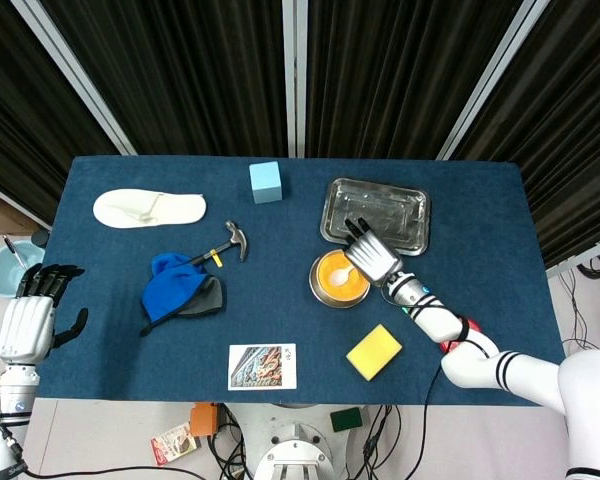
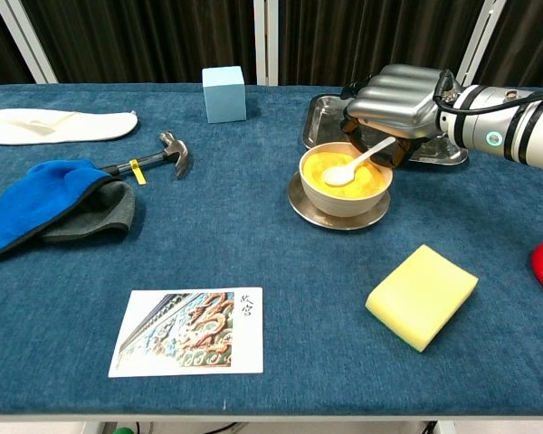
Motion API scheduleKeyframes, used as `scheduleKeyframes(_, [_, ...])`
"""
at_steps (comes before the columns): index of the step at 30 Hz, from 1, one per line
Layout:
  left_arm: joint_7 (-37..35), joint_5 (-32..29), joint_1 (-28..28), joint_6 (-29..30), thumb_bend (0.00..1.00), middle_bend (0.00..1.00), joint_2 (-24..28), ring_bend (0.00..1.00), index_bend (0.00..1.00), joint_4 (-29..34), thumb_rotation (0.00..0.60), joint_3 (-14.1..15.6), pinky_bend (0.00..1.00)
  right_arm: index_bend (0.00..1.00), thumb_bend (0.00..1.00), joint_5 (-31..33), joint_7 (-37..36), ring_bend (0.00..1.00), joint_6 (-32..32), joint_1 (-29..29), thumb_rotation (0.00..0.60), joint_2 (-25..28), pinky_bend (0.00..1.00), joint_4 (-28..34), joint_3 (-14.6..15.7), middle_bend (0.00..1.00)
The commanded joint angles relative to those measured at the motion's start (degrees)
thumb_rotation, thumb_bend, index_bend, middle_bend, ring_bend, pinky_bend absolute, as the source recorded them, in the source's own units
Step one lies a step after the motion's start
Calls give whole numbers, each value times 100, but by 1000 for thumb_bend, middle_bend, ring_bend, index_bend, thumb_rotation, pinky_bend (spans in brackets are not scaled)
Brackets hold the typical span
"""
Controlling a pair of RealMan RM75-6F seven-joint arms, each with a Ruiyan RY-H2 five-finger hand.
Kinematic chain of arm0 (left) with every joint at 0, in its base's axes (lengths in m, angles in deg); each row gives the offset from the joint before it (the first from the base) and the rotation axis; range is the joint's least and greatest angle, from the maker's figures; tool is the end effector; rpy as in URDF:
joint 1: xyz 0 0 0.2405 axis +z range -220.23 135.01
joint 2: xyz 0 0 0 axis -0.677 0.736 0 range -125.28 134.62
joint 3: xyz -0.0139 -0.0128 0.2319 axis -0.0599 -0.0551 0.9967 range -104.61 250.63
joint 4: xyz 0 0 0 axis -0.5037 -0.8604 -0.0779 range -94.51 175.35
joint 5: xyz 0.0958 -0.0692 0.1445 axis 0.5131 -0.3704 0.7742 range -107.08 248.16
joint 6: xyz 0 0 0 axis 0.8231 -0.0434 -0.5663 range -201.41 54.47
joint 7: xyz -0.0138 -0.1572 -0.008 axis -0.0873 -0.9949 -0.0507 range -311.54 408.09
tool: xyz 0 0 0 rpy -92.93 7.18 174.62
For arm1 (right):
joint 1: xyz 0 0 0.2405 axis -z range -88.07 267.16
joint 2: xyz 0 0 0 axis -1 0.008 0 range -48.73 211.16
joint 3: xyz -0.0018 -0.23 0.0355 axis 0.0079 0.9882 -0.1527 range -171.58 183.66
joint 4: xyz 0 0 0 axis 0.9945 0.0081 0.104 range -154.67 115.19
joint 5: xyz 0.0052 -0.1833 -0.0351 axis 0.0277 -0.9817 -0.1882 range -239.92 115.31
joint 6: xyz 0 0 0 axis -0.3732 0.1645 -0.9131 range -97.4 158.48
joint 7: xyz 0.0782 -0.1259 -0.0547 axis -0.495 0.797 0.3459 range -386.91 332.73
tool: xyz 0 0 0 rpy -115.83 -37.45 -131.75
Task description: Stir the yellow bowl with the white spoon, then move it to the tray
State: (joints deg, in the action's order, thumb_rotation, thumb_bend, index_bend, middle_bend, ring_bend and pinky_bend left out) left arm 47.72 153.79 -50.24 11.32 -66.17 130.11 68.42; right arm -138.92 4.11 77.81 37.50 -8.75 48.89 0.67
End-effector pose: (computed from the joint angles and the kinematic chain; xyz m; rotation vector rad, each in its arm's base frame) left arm -0.2745 0.2101 0.1460 -1.3303 -0.9437 -0.9959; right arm -0.1164 -0.3722 -0.0115 2.1468 -0.2291 0.6264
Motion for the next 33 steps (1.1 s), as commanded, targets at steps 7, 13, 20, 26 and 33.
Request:
scheduleKeyframes(7, [-17,9,10,-1,348,193,-5,143,232,-31,600,6,88,597,465,-100,-49,126,181,26,600,62,189,115,-36,377])
scheduleKeyframes(13, [5,35,-1,-7,348,193,-1,142,231,-9,600,6,88,629,480,-219,13,194,274,8,600,211,189,237,-50,466])
scheduleKeyframes(20, [42,42,7,1,348,193,4,143,231,27,600,12,86,640,494,-339,434,218,287,-52,600,614,191,580,-33,492])
scheduleKeyframes(26, [65,71,1,12,348,193,-28,143,231,48,600,14,86,648,496,-606,1325,225,221,-206,600,948,194,795,90,497])
scheduleKeyframes(33, [50,78,14,33,349,193,-85,143,232,28,600,22,87,651,501,-692,2317,238,-109,-469,600,945,237,816,155,497])
